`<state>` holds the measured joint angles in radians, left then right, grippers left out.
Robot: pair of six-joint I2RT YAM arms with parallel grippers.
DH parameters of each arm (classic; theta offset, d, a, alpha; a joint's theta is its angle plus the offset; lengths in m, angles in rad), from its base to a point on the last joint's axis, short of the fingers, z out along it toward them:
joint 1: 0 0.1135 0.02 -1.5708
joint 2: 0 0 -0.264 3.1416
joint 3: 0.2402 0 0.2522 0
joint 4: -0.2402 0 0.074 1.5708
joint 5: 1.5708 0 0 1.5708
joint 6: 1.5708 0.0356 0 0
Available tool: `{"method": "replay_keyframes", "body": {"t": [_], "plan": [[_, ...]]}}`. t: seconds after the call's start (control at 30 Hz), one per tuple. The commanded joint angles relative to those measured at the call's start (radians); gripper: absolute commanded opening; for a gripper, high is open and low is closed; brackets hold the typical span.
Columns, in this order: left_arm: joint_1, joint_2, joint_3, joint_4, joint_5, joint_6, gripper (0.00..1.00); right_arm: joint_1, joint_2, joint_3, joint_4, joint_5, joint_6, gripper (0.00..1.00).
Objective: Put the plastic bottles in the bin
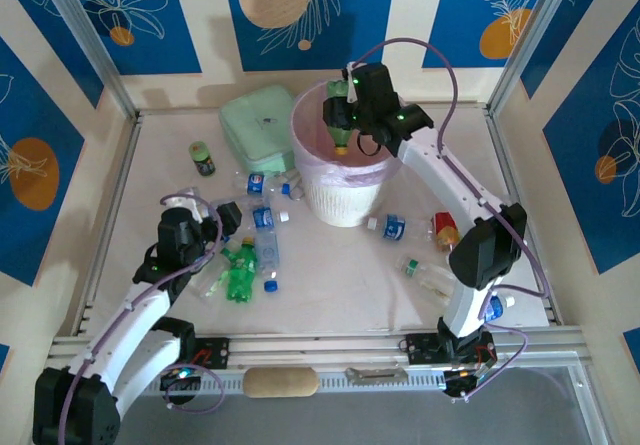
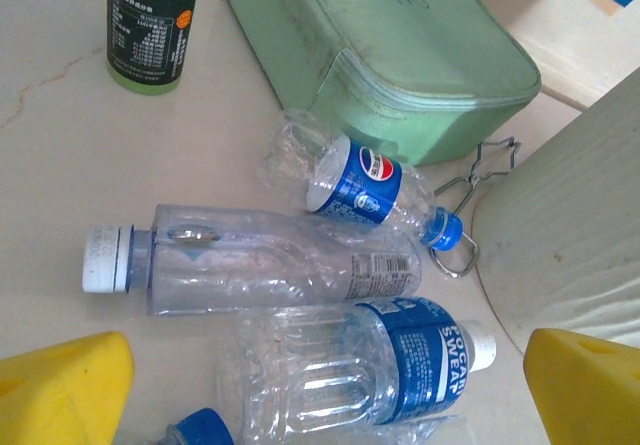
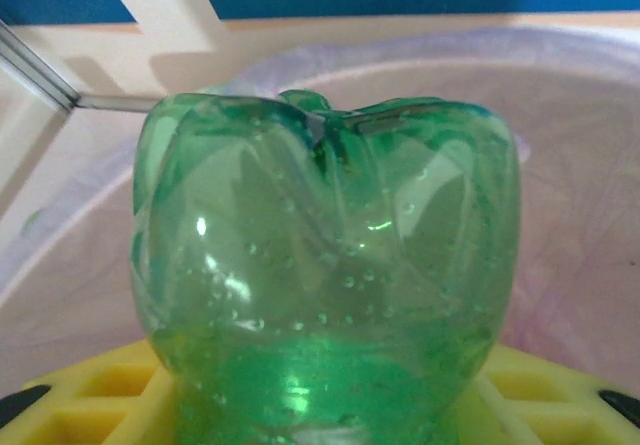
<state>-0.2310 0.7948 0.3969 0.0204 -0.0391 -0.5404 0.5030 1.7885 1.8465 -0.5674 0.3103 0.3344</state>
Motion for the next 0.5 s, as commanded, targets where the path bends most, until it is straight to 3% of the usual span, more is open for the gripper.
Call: {"method": "replay_keyframes", "body": {"t": [0.0,0.2,0.47], "plan": [[0.008,-0.016,0.003,-0.044,0.017,0.042,1.00,0.006,0.010,0.042,-0.042,0.025,0.016,0.54],[0.008,-0.014,0.001,-0.036,0.016,0.036,1.00,0.006,0.017,0.051,-0.051,0.032,0.015,0.63],[0.008,0.000,0.020,-0.035,0.031,0.030,1.00,-0.004,-0.035,0.066,-0.026,-0.001,0.019,0.88]]}}
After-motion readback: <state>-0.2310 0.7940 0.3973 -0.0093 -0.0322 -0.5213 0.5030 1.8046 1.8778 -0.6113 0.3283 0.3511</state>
